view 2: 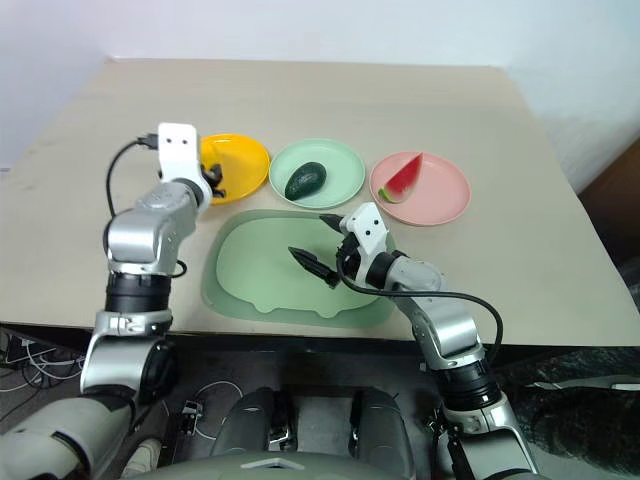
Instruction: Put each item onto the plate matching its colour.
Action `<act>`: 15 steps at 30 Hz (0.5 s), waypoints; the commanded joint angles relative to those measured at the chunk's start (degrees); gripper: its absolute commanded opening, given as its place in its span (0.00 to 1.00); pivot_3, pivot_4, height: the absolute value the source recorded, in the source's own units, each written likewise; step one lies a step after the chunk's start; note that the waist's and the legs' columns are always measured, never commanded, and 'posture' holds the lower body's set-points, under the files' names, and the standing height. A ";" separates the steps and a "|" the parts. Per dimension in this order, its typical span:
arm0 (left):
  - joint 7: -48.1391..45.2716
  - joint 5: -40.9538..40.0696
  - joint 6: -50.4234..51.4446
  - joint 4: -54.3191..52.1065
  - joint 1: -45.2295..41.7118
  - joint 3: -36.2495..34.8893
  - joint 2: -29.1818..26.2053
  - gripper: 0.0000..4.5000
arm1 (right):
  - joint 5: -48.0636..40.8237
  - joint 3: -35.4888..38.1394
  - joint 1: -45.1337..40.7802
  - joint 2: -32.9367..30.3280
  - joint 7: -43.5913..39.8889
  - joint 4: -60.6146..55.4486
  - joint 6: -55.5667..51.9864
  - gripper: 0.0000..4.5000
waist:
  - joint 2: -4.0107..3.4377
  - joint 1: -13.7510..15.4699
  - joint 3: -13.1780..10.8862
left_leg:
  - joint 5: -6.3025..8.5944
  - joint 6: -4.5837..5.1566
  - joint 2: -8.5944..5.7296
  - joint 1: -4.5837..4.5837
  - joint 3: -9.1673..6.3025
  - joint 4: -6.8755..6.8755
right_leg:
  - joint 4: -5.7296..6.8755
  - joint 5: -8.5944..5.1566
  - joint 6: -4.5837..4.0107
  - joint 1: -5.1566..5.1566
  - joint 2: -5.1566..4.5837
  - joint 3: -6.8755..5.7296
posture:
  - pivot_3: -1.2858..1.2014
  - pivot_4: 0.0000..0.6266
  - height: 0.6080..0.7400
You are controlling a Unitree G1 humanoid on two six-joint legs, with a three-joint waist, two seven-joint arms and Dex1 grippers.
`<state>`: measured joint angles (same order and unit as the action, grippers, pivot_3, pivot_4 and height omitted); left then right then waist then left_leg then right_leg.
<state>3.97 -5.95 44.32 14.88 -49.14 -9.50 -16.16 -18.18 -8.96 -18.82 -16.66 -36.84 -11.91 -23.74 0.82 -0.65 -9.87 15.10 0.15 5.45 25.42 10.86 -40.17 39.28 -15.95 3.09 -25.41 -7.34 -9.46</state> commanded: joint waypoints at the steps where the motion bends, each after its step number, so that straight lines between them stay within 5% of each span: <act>1: -0.68 1.38 -5.57 4.96 -3.54 0.19 -1.01 0.39 | 0.16 0.60 -1.32 0.34 0.33 -0.33 1.27 1.00 | 0.00 -0.02 0.00 | 0.00 0.00 0.00 0.01 0.00 0.01 | 0.00 0.00 0.00 0.00 -0.01 0.00 | 0.52 0.24 0.66; 15: -4.70 1.21 -19.44 31.37 -12.60 -0.25 -0.54 0.39 | 3.70 -0.97 -2.87 0.52 0.67 3.16 3.95 1.00 | 0.02 -0.31 -0.01 | 0.00 0.00 -0.02 0.02 0.04 0.02 | 0.02 -0.01 0.02 -0.03 0.01 -0.01 | 0.52 0.24 0.66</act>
<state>-0.44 -5.04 26.93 46.24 -59.45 -9.87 -16.65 -15.11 -9.54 -20.89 -16.35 -36.30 -8.34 -21.57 0.85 -0.96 -9.88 15.10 0.15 5.43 25.44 10.90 -40.16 39.30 -15.97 3.11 -25.43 -7.33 -9.48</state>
